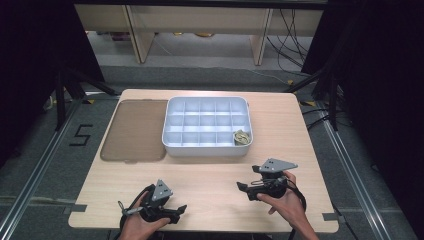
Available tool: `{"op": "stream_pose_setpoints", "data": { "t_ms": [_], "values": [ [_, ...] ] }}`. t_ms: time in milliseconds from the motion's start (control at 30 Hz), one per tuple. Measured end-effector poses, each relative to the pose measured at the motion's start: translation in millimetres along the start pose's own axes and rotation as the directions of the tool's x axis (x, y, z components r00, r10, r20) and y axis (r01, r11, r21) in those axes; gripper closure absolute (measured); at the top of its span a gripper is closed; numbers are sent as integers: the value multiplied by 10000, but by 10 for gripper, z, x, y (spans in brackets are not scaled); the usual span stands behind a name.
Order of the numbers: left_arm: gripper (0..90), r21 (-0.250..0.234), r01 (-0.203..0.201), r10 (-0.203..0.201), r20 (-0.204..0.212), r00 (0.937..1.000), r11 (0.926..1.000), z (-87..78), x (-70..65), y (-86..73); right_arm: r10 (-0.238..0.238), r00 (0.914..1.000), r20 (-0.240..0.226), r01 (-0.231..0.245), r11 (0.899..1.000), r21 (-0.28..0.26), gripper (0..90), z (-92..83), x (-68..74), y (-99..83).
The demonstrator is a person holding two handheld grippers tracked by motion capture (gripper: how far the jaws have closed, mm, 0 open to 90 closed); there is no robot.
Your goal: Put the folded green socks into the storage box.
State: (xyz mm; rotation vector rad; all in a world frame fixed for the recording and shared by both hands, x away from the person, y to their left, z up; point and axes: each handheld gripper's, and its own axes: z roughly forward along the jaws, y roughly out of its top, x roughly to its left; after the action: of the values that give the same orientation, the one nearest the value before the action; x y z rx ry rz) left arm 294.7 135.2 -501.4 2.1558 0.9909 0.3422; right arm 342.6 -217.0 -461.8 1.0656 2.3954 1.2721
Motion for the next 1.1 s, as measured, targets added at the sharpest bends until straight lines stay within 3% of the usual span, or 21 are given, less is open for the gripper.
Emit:
{"op": "stream_pose_setpoints", "data": {
  "t_ms": [67, 100, 200, 367, 400, 467, 567, 600, 633, 733, 800, 867, 900, 933, 1100],
  "values": [
    [233, 30, 9, -9, 8, 10000, 10000, -6, -4, 0, -482, 9988, 62, 483, 9987, -175, 166, -5, -26, -16],
    [233, 95, -52, 52, 5, 10000, 9999, -7, 0, -1, -100, 9999, 59, 100, 9999, -140, 166, -11, 6, -34],
    [233, 95, -137, 136, 64, 9999, 9999, -14, -1, 1, -361, 9993, 10, 361, 9991, -219, 164, -25, -5, -69],
    [233, 146, -175, 174, 77, 9998, 9997, -17, 1, 2, -111, 9999, -54, 110, 9999, -25, 164, -53, 34, -142],
    [233, 146, -175, 174, 77, 9998, 9997, -17, 1, 2, -352, 9991, -231, 348, 9992, -183, 164, -35, 15, -159],
    [233, 131, -172, 171, 56, 9998, 9998, -18, 0, 1, -138, 9999, -33, 138, 9999, -48, 164, -49, 45, -194],
    [233, 65, -95, 95, -20, 10000, 9999, -11, -1, -1, -308, 9995, -10, 308, 9995, -15, 164, -51, 28, -217],
    [233, 85, -108, 109, -37, 9999, 9999, -10, 0, -2, -58, 10000, -32, 58, 10000, 47, 165, -73, 51, -239],
    [233, 90, -107, 107, -35, 9999, 9999, -8, 0, -3, -322, 9994, -81, 321, 9995, -54, 165, -67, 31, -248],
    [233, 179, -202, 200, 76, 9998, 9996, -16, 1, -3, -157, 9999, -60, 158, 9999, 50, 165, -86, 46, -273],
    [233, 170, -313, 312, 93, 9995, 9994, -13, 5, -3, -333, 9986, -416, 334, 9994, 11, 165, -78, 32, -314],
    [233, 174, -310, 309, 94, 9995, 9994, -13, 6, -4, -265, 9987, -428, 266, 9996, 22, 164, -88, 45, -341],
    [233, 174, -310, 309, 94, 9995, 9994, -13, 6, -4, -265, 9987, -428, 266, 9996, 22, 164, -88, 45, -341],
    [233, 192, -211, 209, 90, 9997, 9996, -14, 3, -4, -104, 9999, -28, 104, 9999, 4, 165, -113, 65, -369],
    [233, 181, -164, 163, 27, 9999, 9997, -13, 4, -7, -67, 9999, -106, 67, 10000, 3, 165, -136, 69, -406]
  ]
}}
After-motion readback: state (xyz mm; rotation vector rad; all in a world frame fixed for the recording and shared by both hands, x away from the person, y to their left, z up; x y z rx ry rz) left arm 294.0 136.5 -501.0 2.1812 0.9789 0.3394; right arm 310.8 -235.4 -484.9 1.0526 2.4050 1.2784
